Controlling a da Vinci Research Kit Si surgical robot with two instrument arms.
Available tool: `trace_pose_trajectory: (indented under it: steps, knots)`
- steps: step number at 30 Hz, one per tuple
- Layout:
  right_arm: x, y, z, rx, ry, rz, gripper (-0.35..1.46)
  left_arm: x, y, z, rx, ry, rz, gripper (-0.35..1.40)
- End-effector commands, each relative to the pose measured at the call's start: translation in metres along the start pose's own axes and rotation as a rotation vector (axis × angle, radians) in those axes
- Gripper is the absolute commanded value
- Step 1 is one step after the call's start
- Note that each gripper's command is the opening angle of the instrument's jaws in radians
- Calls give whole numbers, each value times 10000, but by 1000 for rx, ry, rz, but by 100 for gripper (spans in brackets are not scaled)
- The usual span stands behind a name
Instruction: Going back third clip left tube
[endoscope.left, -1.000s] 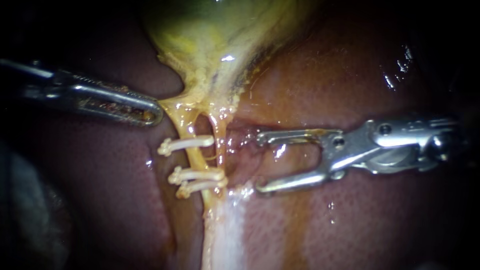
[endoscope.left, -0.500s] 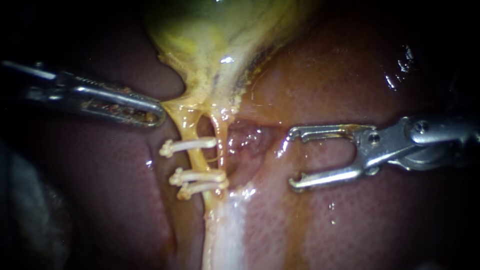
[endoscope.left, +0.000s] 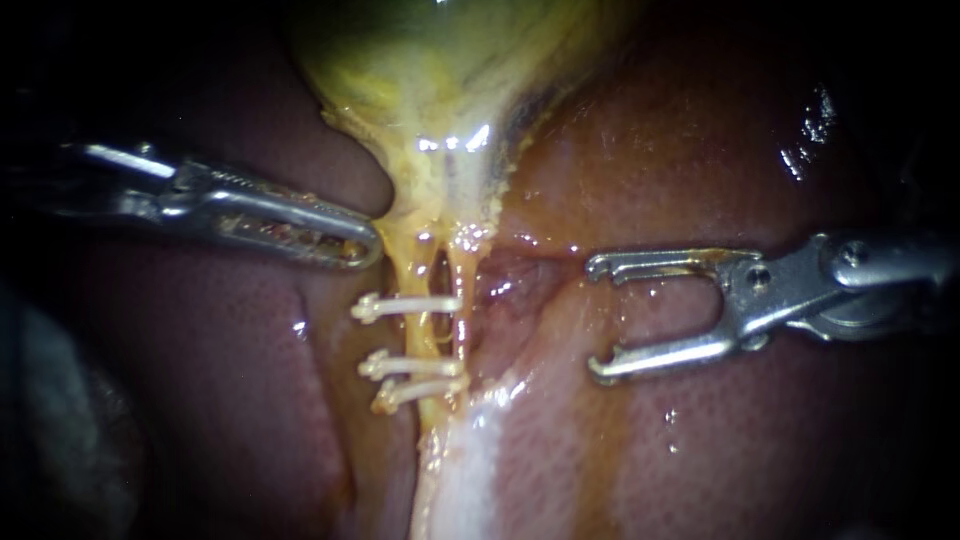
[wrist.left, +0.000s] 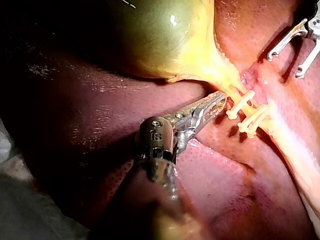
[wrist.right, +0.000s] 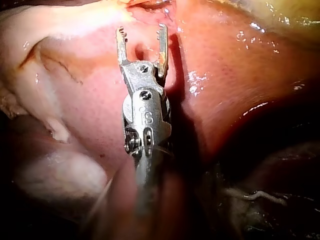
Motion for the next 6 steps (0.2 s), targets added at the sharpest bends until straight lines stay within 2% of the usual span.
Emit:
trace_pose_trajectory:
  steps: [1, 6]
  knots:
    - [1, 0, 0, -1, 0, 1, 50, 0, 0, 0, -1, -1, 0, -35]
    - [2, -1, 1, -1, 0, 1, 50, -1, 0, -3, -2, -2, 1, -35]
